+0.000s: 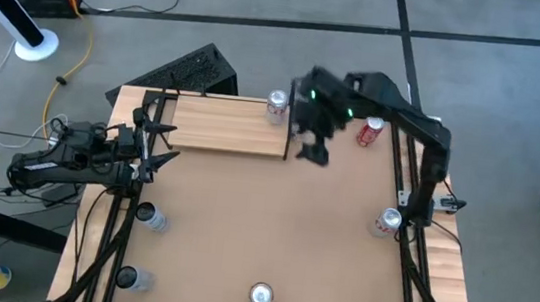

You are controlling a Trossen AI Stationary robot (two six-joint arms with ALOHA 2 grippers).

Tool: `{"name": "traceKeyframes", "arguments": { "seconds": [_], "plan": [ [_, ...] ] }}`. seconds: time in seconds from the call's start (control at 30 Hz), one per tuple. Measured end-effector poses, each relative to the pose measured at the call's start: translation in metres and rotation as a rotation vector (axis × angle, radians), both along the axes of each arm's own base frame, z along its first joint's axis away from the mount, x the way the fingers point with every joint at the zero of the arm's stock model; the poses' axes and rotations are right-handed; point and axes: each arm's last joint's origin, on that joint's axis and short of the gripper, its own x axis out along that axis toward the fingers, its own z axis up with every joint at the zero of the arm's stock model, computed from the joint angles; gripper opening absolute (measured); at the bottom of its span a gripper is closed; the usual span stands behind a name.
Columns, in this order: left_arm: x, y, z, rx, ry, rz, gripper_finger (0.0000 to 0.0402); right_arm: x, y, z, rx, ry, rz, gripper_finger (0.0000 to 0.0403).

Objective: Place canned beverage on shelf
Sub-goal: Put the silver and red soda can on the shelf aligned with the other silver and red soda can

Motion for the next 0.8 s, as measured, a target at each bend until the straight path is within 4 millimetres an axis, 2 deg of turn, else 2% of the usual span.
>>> {"name": "traceKeyframes", "arguments": {
  "seconds": [0.1,0.2,0.3,0.4,0.5,0.6,0.8],
  "plan": [
    [0.0,0.0,0.0,0.0,0.0,0.0,0.0304,-0.012,0.039,-0.007,-0.034,0.086,-0.064,0.0369],
    [0.0,0.0,0.0,0.003,0.0,0.001,0.0304,-0.037,0.08,-0.019,-0.029,0.163,-0.12,0.0369],
    [0.0,0.0,0.0,0.007,0.002,0.001,0.0304,-0.072,0.113,-0.037,-0.038,0.228,-0.239,0.0369],
    [0.0,0.0,0.0,0.008,0.002,0.001,0.0304,-0.107,0.135,-0.058,-0.021,0.277,-0.366,0.0369],
    [0.0,0.0,0.0,0.007,0.002,0.001,0.0304,-0.137,0.144,-0.077,-0.031,0.286,-0.491,0.0369],
    [0.0,0.0,0.0,0.005,0.002,-0.008,0.0304,-0.16,0.146,-0.092,-0.014,0.297,-0.603,0.0369],
    [0.0,0.0,0.0,0.005,0.003,-0.015,0.0304,-0.182,0.14,-0.121,0.003,0.36,-0.767,0.0369]
  ]
}}
